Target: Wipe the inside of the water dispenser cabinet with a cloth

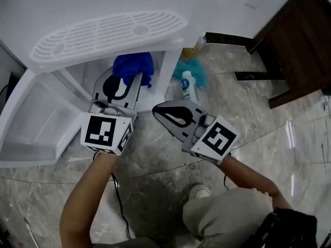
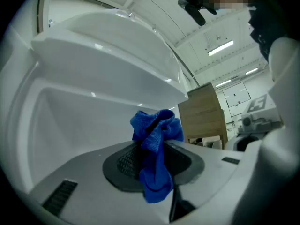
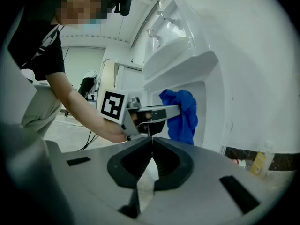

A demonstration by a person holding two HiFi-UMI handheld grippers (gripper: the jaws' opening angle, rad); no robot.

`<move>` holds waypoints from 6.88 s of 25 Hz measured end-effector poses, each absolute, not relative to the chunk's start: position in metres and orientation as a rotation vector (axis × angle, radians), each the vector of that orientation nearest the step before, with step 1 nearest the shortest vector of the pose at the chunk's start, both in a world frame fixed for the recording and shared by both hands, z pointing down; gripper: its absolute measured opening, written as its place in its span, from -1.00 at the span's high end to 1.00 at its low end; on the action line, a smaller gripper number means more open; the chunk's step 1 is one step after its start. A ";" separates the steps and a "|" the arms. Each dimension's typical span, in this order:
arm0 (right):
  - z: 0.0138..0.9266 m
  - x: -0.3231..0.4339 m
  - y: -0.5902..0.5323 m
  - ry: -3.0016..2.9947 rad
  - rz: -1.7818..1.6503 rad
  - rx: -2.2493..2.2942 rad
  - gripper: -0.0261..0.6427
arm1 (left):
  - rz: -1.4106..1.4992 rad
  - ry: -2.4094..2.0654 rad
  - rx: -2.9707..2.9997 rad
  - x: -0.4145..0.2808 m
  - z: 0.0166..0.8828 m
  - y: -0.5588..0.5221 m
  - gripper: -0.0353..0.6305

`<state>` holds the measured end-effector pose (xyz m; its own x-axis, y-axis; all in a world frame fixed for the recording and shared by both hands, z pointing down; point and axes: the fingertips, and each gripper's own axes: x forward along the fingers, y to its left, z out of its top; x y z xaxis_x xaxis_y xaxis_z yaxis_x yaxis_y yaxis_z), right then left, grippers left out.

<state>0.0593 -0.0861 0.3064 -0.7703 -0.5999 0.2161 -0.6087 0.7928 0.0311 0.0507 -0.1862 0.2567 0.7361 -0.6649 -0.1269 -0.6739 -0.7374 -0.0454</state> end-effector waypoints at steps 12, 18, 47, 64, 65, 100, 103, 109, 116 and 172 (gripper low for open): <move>0.310 0.091 -0.082 -2.770 0.071 0.897 0.93 | 0.238 1.376 -2.703 0.082 0.238 -0.295 0.56; 0.316 0.107 -0.077 -2.773 0.134 0.924 0.93 | 0.264 1.450 -2.624 0.087 0.233 -0.331 0.56; 0.335 0.101 -0.069 -2.783 0.216 0.868 0.93 | -0.078 1.220 -2.528 0.091 0.287 -0.271 0.56; 0.343 0.118 -0.069 -2.769 0.262 0.882 0.93 | -1.094 0.889 -2.456 0.109 0.457 -0.318 0.56; 0.340 0.119 -0.070 -2.772 0.265 0.892 0.93 | -1.102 0.891 -2.461 0.109 0.453 -0.322 0.56; 0.342 0.083 -0.101 -2.877 0.459 0.898 0.93 | -0.847 0.771 -2.713 0.035 0.395 -0.190 0.56; 0.335 0.053 -0.105 -2.925 0.480 0.809 0.93 | -0.847 0.741 -2.715 0.011 0.385 -0.157 0.56; 0.327 -0.006 -0.096 -2.998 0.635 0.637 0.27 | -0.949 0.736 -2.638 -0.047 0.373 -0.115 0.56; 0.318 -0.061 -0.087 -2.975 0.697 0.566 -0.12 | -1.138 0.649 -2.299 -0.076 0.366 -0.079 0.56; 0.475 -0.067 -0.264 -2.145 -0.272 0.788 0.69 | -0.955 1.070 -2.743 -0.167 0.380 -0.003 0.07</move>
